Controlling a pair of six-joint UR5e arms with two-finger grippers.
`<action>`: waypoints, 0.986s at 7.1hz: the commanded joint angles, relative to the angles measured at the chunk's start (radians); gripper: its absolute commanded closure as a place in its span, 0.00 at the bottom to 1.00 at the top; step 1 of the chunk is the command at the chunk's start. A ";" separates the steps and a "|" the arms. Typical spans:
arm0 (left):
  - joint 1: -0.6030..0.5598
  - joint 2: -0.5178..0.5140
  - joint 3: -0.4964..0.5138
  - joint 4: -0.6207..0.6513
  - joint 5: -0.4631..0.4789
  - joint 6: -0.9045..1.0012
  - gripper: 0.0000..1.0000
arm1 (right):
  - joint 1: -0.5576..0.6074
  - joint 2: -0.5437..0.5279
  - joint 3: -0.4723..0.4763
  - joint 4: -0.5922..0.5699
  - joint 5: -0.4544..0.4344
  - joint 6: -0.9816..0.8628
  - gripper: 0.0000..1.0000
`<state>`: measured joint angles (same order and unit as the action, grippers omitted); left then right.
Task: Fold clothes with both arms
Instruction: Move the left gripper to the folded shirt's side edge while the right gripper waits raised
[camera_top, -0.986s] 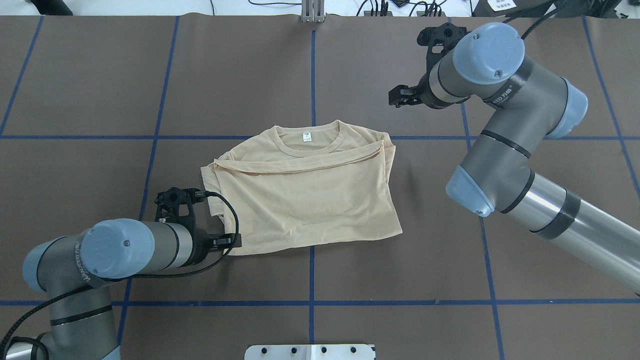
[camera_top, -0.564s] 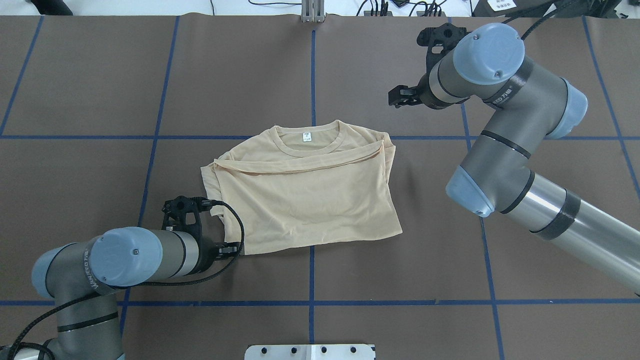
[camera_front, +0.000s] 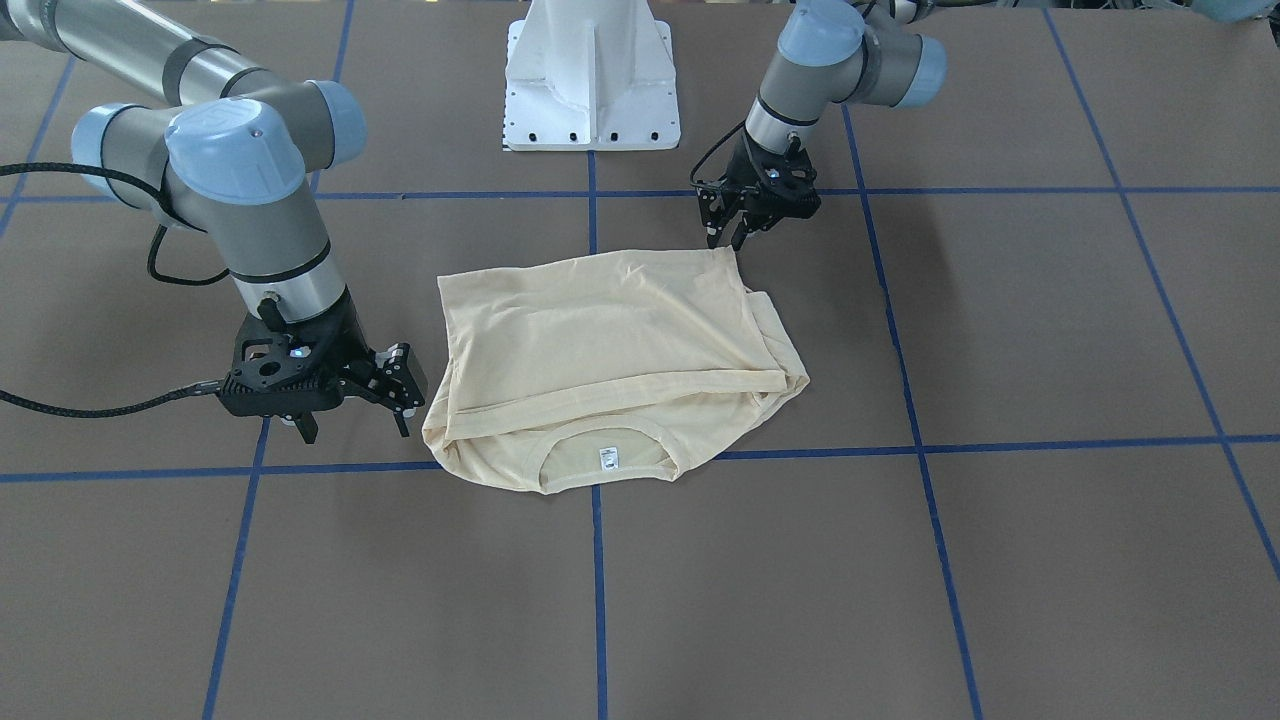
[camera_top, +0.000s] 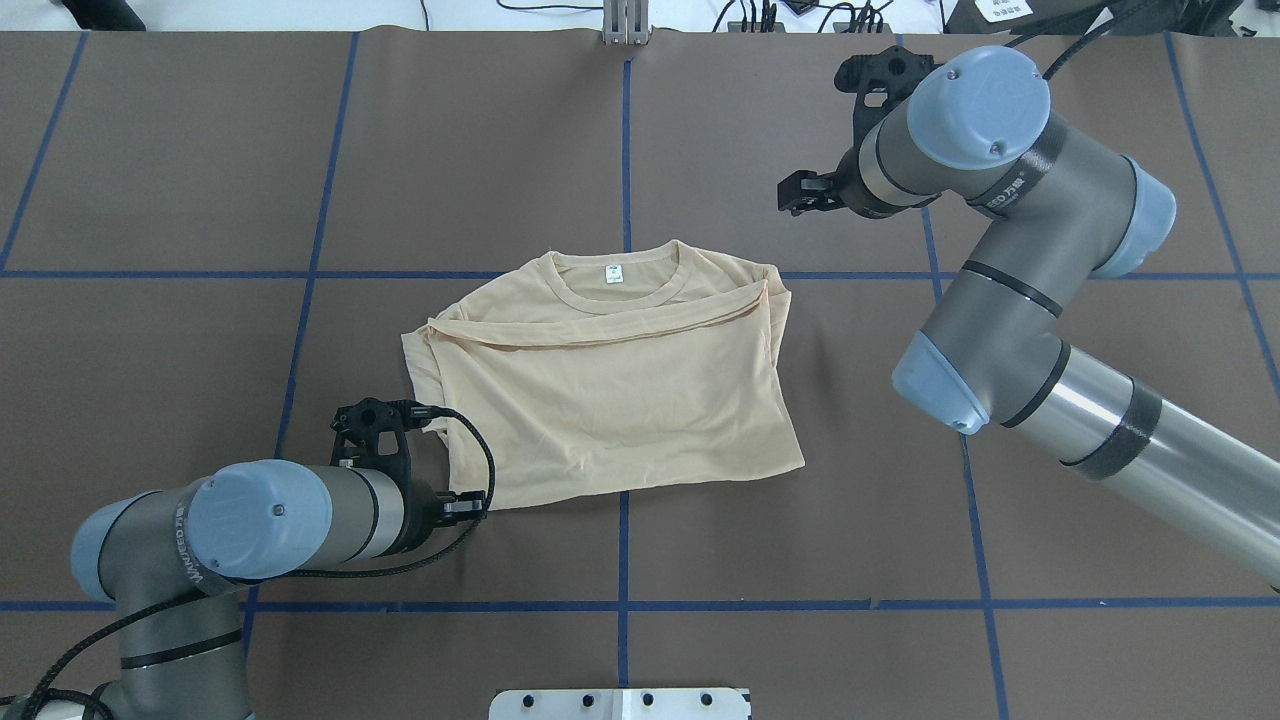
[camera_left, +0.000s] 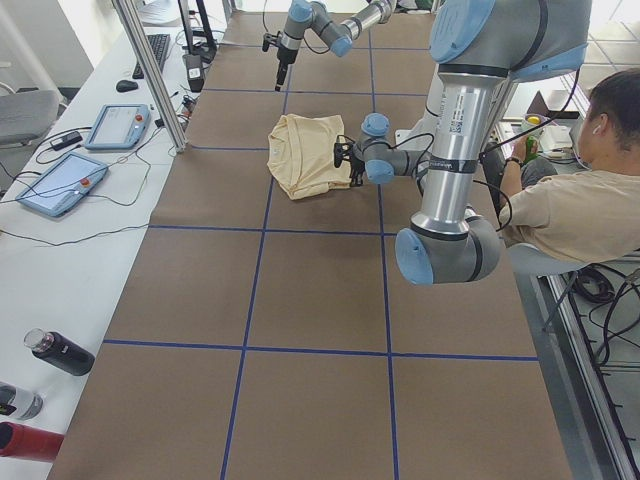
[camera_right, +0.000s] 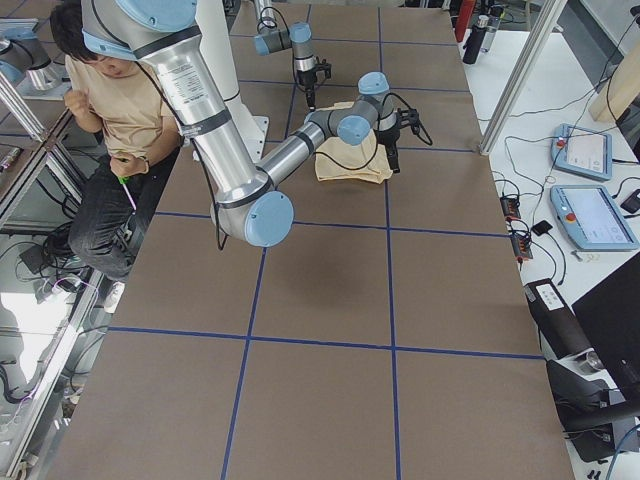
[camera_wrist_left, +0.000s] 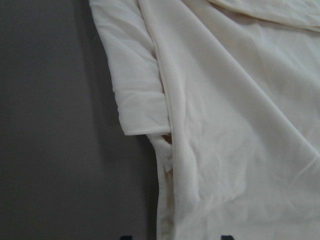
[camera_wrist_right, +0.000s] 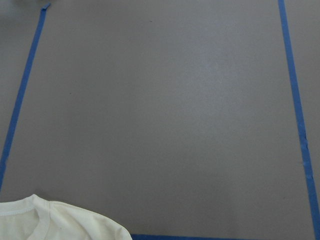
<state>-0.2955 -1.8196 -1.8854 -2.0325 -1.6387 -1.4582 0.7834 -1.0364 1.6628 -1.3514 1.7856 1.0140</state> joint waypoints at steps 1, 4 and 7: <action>0.003 0.000 -0.006 0.002 0.000 -0.001 1.00 | -0.001 -0.001 0.000 0.000 0.000 0.000 0.00; -0.036 0.011 -0.014 0.009 0.002 0.013 1.00 | -0.001 -0.001 0.000 0.000 0.000 0.003 0.00; -0.134 0.036 0.006 0.017 0.002 0.161 1.00 | -0.003 -0.002 -0.002 0.000 -0.002 0.005 0.00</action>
<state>-0.3817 -1.7926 -1.8900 -2.0188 -1.6367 -1.3645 0.7817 -1.0382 1.6615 -1.3514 1.7842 1.0173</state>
